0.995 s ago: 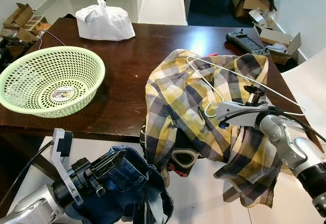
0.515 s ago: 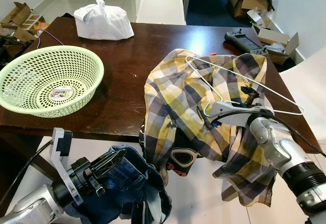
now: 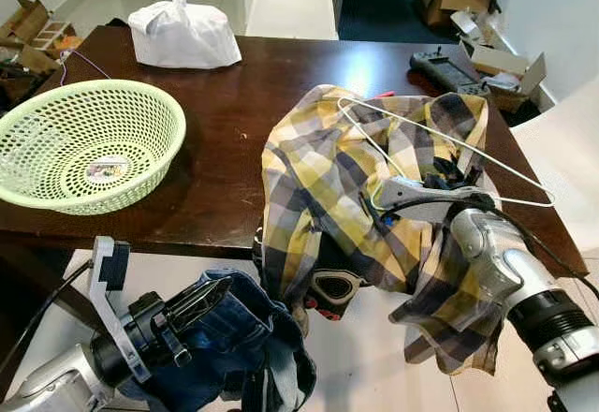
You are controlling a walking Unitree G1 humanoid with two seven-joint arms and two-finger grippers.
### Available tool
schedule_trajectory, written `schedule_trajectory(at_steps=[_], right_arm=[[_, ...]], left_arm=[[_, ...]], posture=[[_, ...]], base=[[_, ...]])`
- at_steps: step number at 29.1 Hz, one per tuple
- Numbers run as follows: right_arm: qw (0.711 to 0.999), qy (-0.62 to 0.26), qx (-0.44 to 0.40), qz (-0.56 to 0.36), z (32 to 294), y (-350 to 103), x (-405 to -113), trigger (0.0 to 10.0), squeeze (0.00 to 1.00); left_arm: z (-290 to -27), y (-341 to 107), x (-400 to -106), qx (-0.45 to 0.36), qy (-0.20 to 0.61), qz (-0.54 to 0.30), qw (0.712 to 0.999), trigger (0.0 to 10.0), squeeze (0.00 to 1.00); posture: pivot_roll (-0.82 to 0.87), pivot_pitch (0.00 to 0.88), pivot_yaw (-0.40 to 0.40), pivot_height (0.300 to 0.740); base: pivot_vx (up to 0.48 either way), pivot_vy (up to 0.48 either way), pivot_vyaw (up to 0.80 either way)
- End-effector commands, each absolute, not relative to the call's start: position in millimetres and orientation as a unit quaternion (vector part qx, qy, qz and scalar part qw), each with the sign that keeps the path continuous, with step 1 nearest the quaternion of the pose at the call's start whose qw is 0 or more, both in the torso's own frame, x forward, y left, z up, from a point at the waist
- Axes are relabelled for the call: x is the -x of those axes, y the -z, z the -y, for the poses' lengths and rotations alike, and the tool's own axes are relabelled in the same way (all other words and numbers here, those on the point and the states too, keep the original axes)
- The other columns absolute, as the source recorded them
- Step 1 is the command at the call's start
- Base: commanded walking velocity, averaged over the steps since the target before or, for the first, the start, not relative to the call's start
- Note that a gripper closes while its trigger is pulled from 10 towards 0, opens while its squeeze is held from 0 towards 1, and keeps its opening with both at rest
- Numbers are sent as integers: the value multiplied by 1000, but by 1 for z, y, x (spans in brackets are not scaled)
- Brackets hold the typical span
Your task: Hang hanger
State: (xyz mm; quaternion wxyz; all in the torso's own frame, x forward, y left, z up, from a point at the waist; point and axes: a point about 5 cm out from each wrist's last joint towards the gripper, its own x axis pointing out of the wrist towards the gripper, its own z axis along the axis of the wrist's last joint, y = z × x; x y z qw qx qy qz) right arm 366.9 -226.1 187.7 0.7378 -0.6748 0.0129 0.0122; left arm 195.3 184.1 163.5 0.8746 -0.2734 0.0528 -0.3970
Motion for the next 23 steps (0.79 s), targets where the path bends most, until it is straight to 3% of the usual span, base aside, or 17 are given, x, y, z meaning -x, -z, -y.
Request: schedule_trajectory(at_steps=[1, 2, 3, 4, 5, 7, 8, 22, 23], right_arm=[[731, -23, 682, -11, 222, -183, -367, 0, 0], [731, -23, 682, -11, 222, -183, -367, 0, 0], [732, -31, 680, -14, 222, -182, -367, 4196, 0], [736, -39, 676, -17, 222, -182, -367, 10000, 0], [738, -40, 674, -19, 224, -184, -365, 10000, 875], [738, -38, 674, -18, 225, -184, -365, 10000, 875], [735, -37, 677, -21, 228, -186, -365, 10000, 1000], [706, -80, 702, -54, 242, -182, -362, 10000, 1000], [705, -87, 701, -61, 243, -180, -362, 10000, 800]], left_arm=[[-182, -168, -192, 279, 404, -42, 870, 10000, 0], [-182, -168, -192, 279, 404, -42, 870, 10000, 0], [-181, -168, -191, 279, 405, -43, 870, 10000, 0], [-181, -168, -191, 279, 406, -43, 869, 10000, 0], [-180, -168, -191, 279, 406, -43, 869, 10000, 0], [-180, -168, -191, 280, 406, -43, 869, 10000, 0], [-180, -168, -191, 280, 407, -43, 869, 10000, 0], [-179, -167, -191, 282, 407, -41, 868, 10000, 0], [-179, -167, -191, 283, 407, -41, 867, 10000, 0]], posture=[[23, 232, -23, 740], [23, 232, -23, 740], [22, 230, -26, 740], [22, 230, -26, 740], [21, 229, -27, 740], [21, 229, -27, 740], [17, 225, -28, 740], [9, 226, -33, 740], [9, 227, -33, 740]], base=[[0, 0, 0], [0, 0, 0], [0, 0, 0], [0, 0, 0], [0, 0, 0], [0, 0, 0], [0, 0, 0], [0, 0, 0], [0, 0, 0]])
